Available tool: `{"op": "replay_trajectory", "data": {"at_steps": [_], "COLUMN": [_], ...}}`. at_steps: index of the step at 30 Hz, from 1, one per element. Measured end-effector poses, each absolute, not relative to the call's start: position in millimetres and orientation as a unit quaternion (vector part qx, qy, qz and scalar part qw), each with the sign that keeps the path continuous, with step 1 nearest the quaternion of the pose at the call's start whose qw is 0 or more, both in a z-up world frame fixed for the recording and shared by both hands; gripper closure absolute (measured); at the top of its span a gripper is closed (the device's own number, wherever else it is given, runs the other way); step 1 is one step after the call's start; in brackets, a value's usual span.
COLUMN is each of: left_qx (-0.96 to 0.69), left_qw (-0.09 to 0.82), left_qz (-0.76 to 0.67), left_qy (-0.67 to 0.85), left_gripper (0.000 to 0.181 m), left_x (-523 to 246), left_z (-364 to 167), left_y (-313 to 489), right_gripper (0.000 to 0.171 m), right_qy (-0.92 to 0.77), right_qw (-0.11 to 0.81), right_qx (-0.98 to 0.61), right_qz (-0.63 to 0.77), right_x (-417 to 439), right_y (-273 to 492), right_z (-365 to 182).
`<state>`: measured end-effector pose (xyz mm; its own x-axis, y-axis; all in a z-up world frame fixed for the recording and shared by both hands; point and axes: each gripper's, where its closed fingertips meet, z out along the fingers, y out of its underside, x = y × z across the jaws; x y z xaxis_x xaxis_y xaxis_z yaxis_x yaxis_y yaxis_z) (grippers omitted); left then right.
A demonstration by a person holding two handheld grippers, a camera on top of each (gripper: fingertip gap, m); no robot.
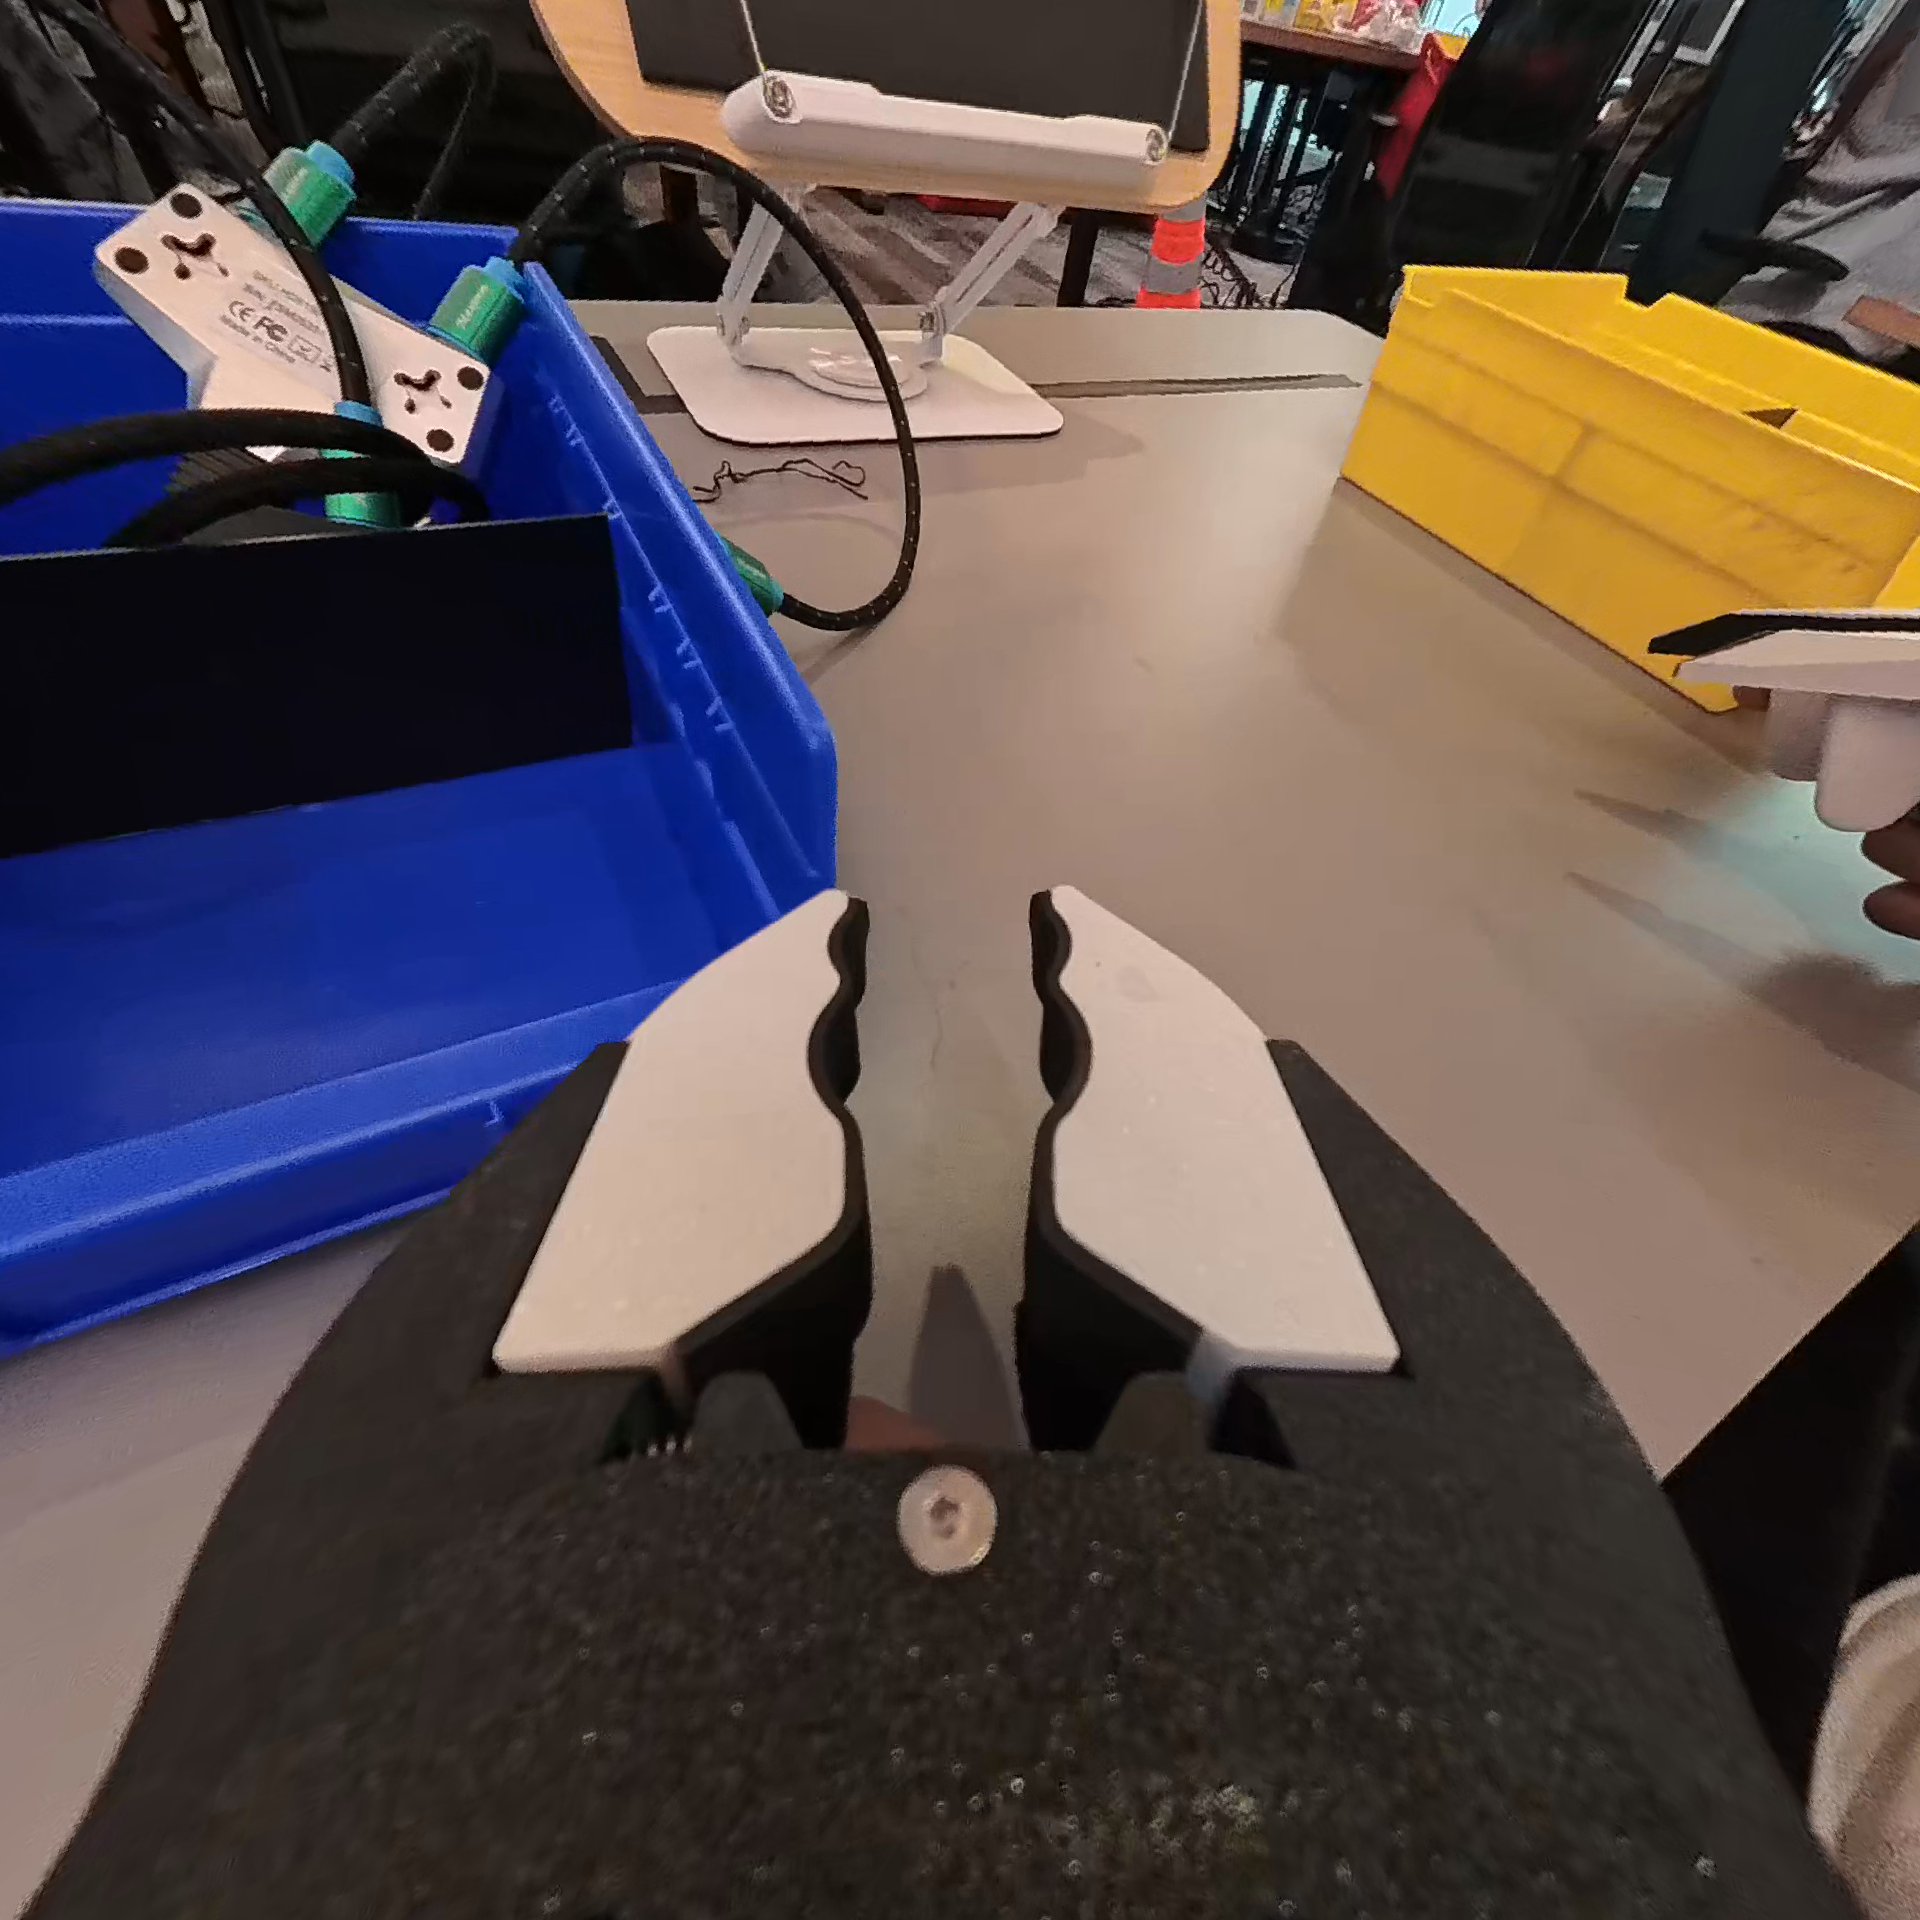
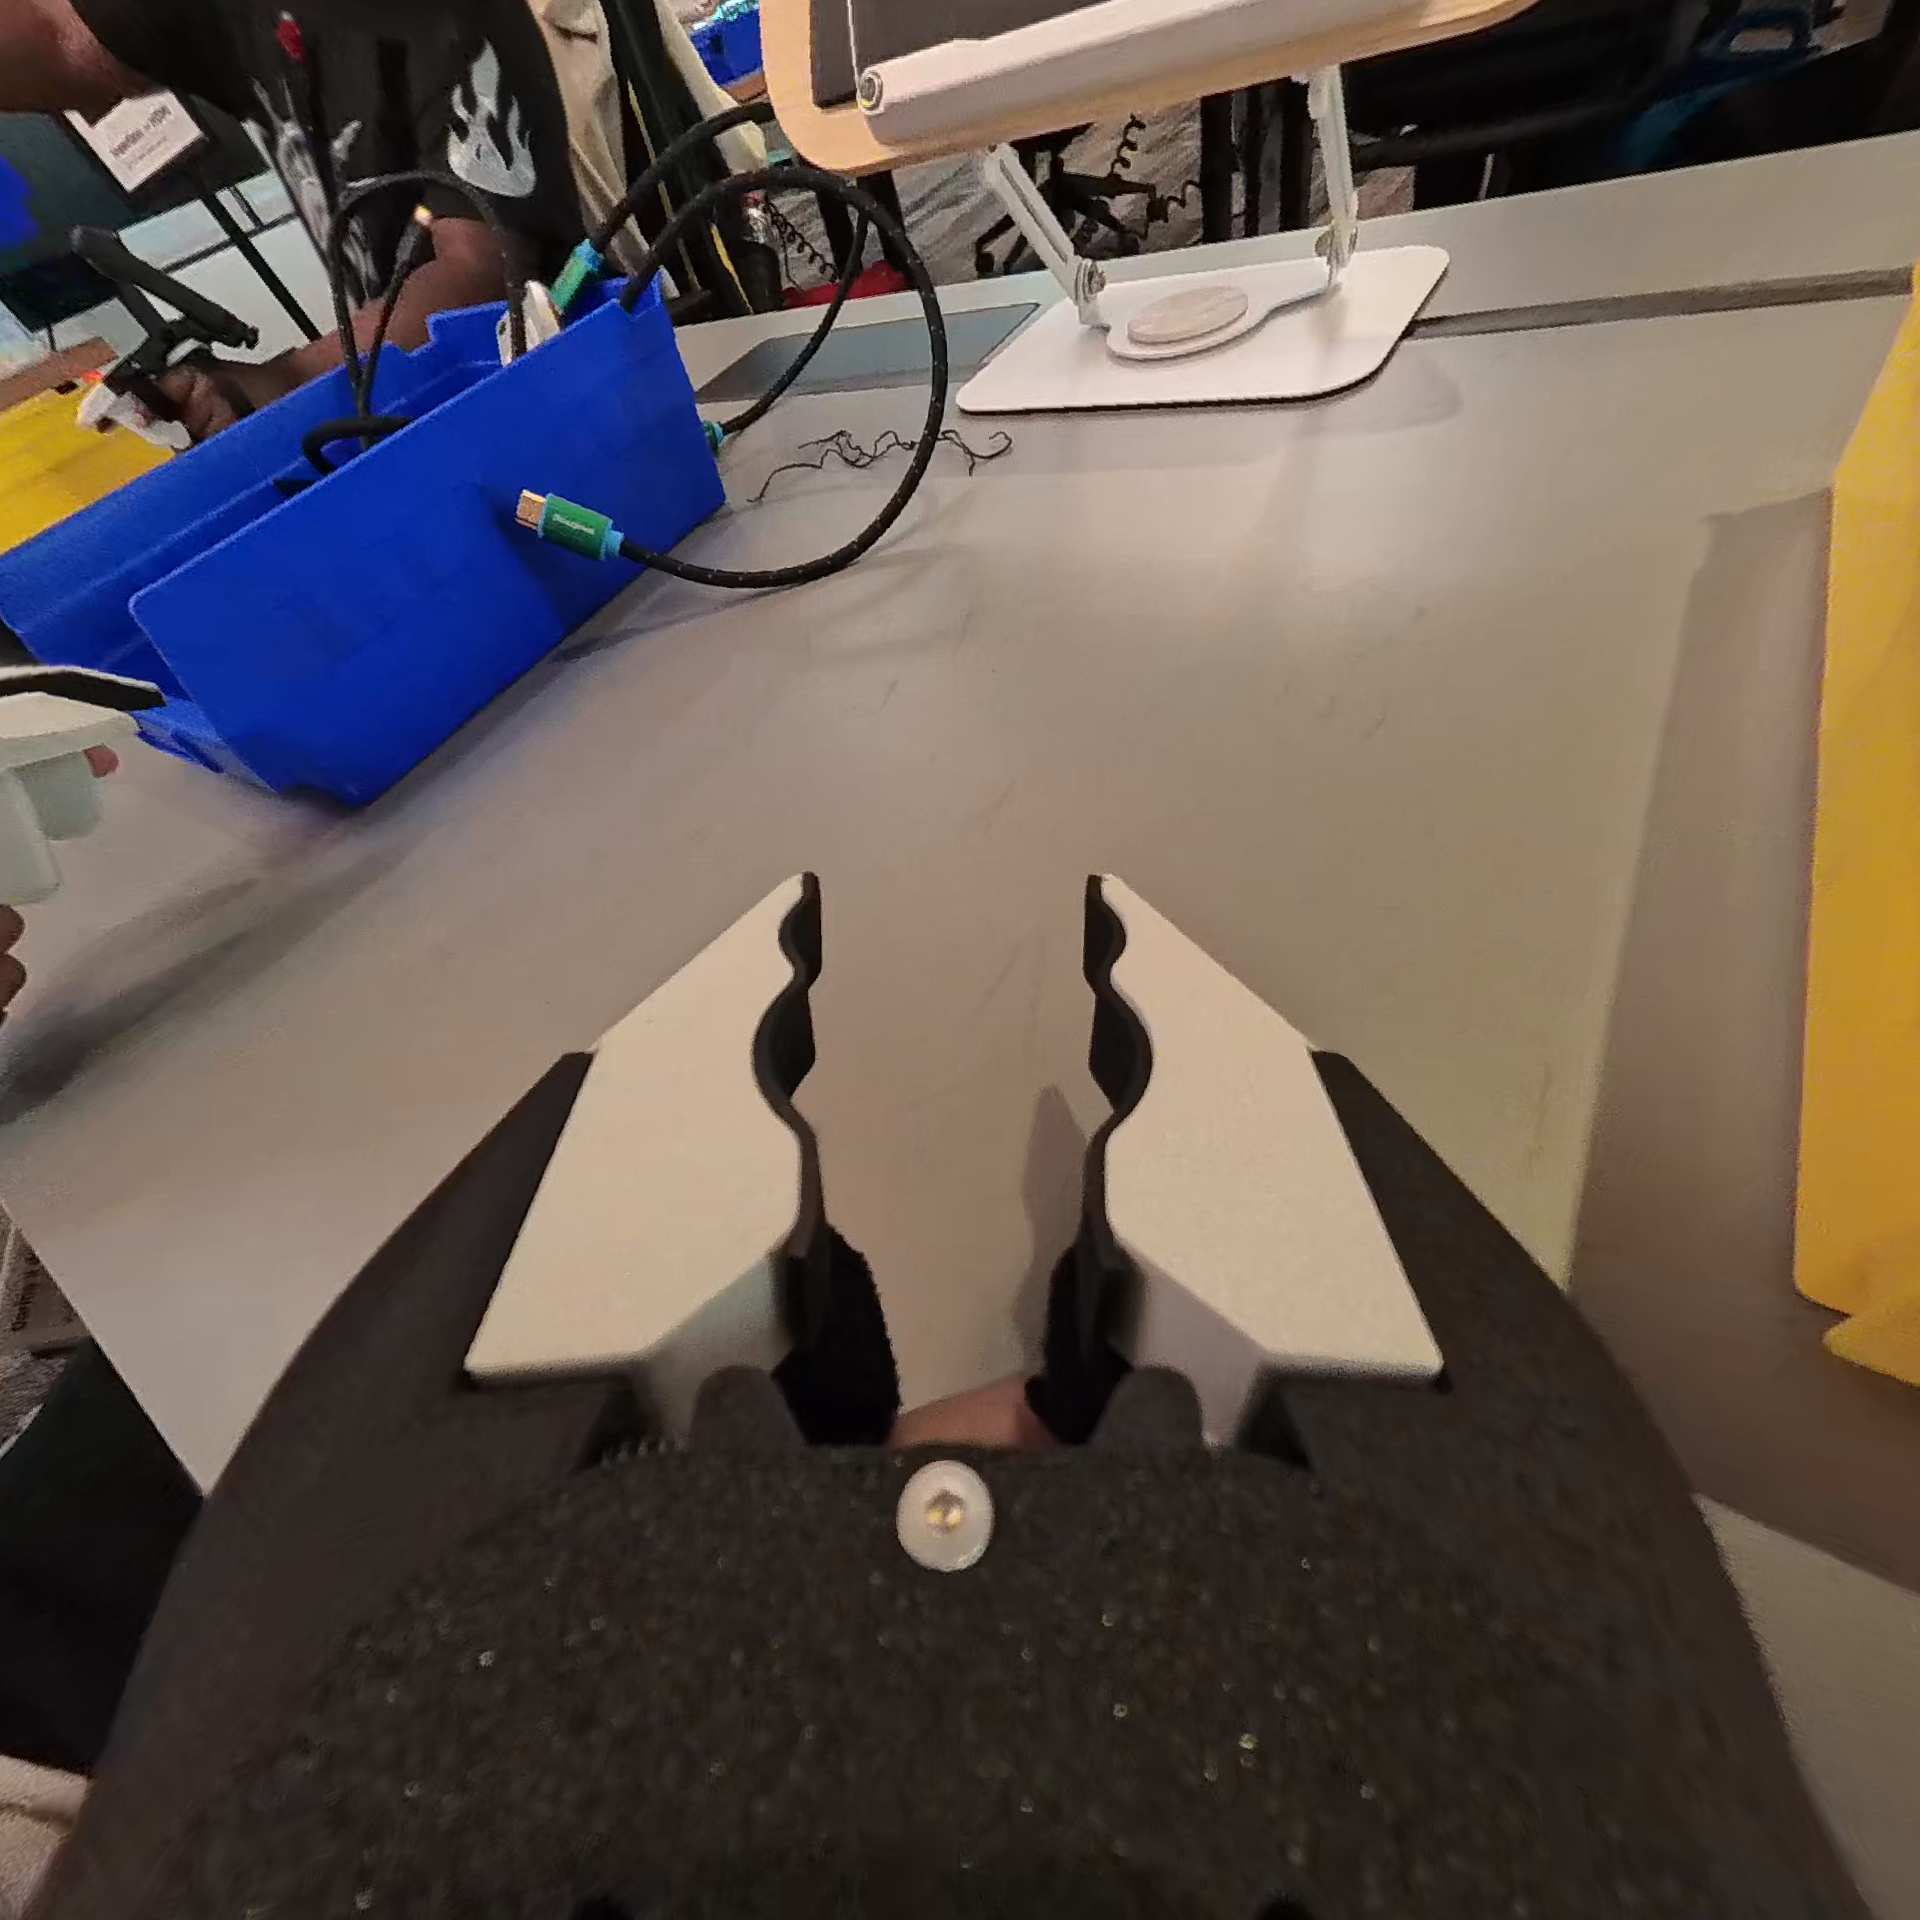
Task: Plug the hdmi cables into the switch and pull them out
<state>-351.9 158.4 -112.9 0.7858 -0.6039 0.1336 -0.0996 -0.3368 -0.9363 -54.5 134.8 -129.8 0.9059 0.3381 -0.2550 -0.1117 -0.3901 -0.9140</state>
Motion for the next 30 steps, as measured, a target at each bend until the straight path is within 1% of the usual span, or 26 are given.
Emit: {"op": "replay_trajectory", "data": {"at_steps": [5, 8, 11, 13, 14, 16, 19, 20, 22, 25, 27, 30], "left_qx": [-0.784, -0.779, -0.786, -0.79, -0.797, -0.821, -0.835, -0.844, -0.868, -0.893, -0.905, -0.913], "left_qw": [0.528, 0.53, 0.475, 0.444, 0.432, 0.434, 0.439, 0.429, 0.398, 0.312, 0.255, 0.212], "left_qz": [-0.23, -0.244, -0.29, -0.306, -0.307, -0.271, -0.227, -0.204, -0.142, -0.062, -0.052, -0.064], "left_qy": [0.23, 0.229, 0.27, 0.291, 0.289, 0.254, 0.244, 0.249, 0.26, 0.32, 0.337, 0.342], "left_gripper": [0.151, 0.149, 0.146, 0.152, 0.146, 0.144, 0.143, 0.139, 0.138, 0.131, 0.122, 0.122], "left_x": [-350, -348, -340, -342, -345, -362, -378, -382, -395, -413, -418, -419], "left_z": [-114, -106, -98, -85, -76, -56, -27, -27, -39, -66, -80, -95], "left_y": [160, 162, 159, 169, 181, 223, 280, 299, 340, 384, 400, 415], "right_gripper": [0.121, 0.121, 0.121, 0.121, 0.121, 0.122, 0.122, 0.122, 0.122, 0.122, 0.122, 0.122], "right_qy": [-0.073, -0.07, -0.068, -0.068, -0.068, -0.07, -0.076, -0.078, -0.08, -0.078, -0.076, -0.071], "right_qw": [0.552, 0.547, 0.545, 0.542, 0.539, 0.536, 0.533, 0.533, 0.533, 0.533, 0.531, 0.528], "right_qx": [-0.808, -0.81, -0.811, -0.814, -0.815, -0.816, -0.817, -0.818, -0.818, -0.818, -0.818, -0.819], "right_qz": [0.193, 0.199, 0.2, 0.2, 0.201, 0.205, 0.205, 0.203, 0.2, 0.202, 0.207, 0.212], "right_x": [-51, -51, -50, -50, -51, -53, -57, -58, -58, -57, -56, -54], "right_y": [134, 133, 133, 133, 133, 132, 131, 131, 130, 129, 129, 129], "right_z": [-129, -131, -132, -134, -135, -136, -137, -137, -137, -137, -137, -138]}}
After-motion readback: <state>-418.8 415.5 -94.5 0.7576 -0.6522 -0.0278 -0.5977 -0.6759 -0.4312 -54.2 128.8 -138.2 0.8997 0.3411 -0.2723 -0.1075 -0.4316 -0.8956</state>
